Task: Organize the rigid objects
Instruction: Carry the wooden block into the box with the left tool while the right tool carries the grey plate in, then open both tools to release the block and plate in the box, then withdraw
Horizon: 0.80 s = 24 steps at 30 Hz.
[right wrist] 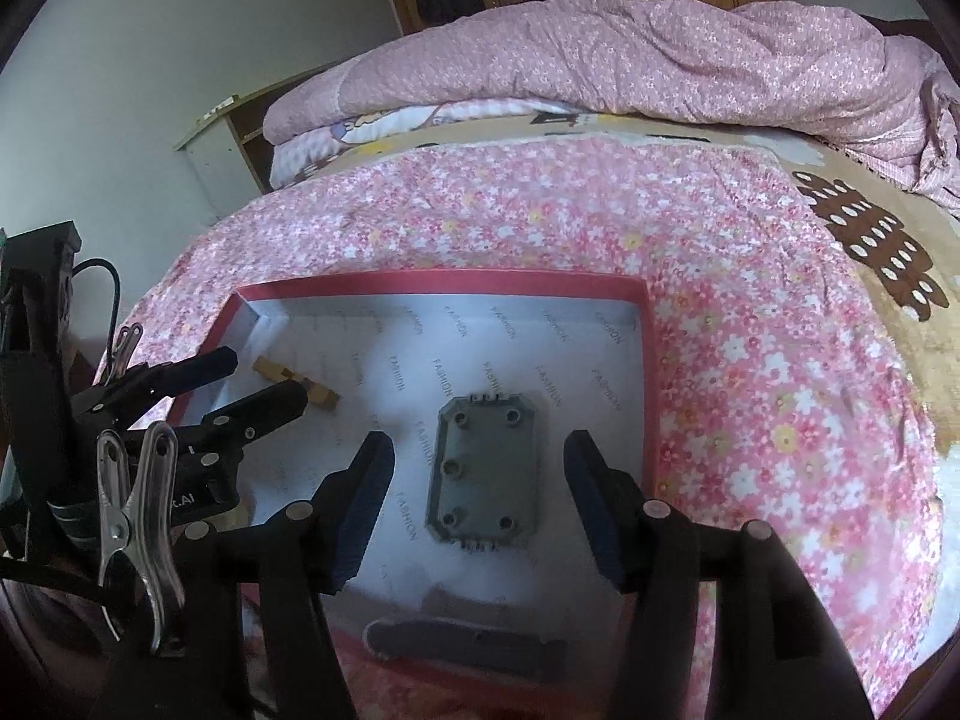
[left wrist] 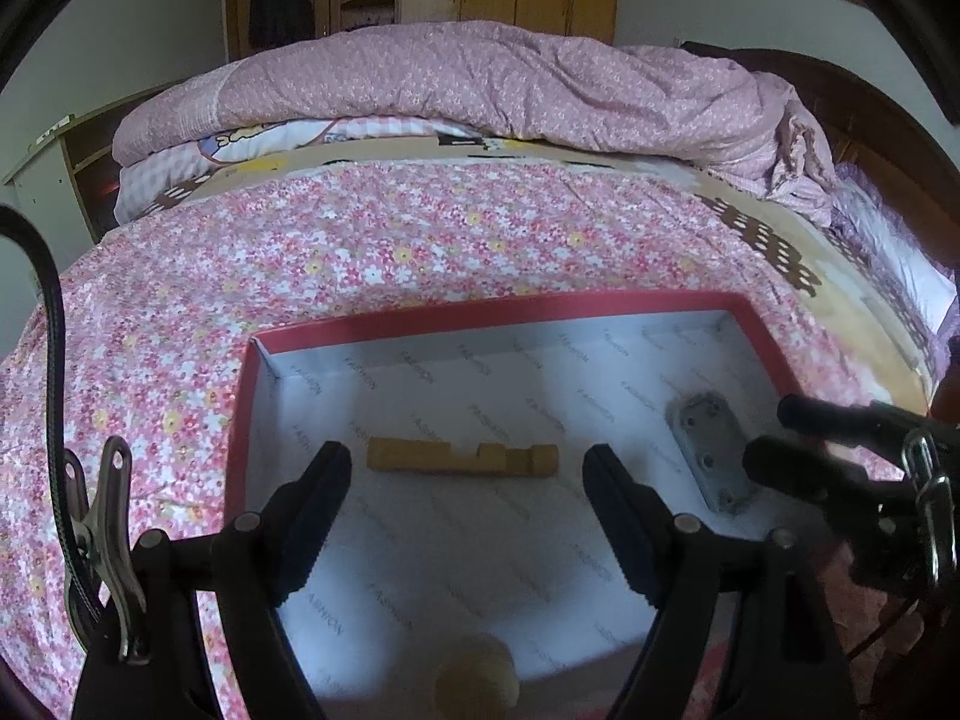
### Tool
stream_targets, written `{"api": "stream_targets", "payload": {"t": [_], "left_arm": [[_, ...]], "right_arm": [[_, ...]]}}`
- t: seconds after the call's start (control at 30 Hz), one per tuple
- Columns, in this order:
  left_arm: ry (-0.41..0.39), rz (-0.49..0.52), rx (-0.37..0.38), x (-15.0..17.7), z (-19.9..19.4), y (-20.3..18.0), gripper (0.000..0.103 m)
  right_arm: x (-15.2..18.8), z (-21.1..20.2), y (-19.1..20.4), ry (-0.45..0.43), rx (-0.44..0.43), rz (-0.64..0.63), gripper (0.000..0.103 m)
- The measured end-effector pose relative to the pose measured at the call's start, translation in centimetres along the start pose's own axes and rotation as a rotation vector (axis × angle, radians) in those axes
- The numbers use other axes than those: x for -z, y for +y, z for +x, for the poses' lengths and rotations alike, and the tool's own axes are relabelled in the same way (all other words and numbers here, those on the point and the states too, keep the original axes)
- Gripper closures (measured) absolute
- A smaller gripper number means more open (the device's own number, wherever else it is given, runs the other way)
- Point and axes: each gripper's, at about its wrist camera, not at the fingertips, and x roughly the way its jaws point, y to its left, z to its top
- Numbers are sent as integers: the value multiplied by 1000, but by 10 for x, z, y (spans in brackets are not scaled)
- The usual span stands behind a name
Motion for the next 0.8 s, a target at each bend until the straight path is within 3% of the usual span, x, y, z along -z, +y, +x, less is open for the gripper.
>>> {"api": "stream_targets", "payload": {"t": [0.53, 0.8], "left_arm": [[-47, 12, 14, 28, -63, -5, 20], [-31, -8, 12, 54, -82, -3, 20]], "right_arm": [[29, -54, 21, -58, -1, -5, 43], [55, -70, 24, -66, -6, 21, 43]]}}
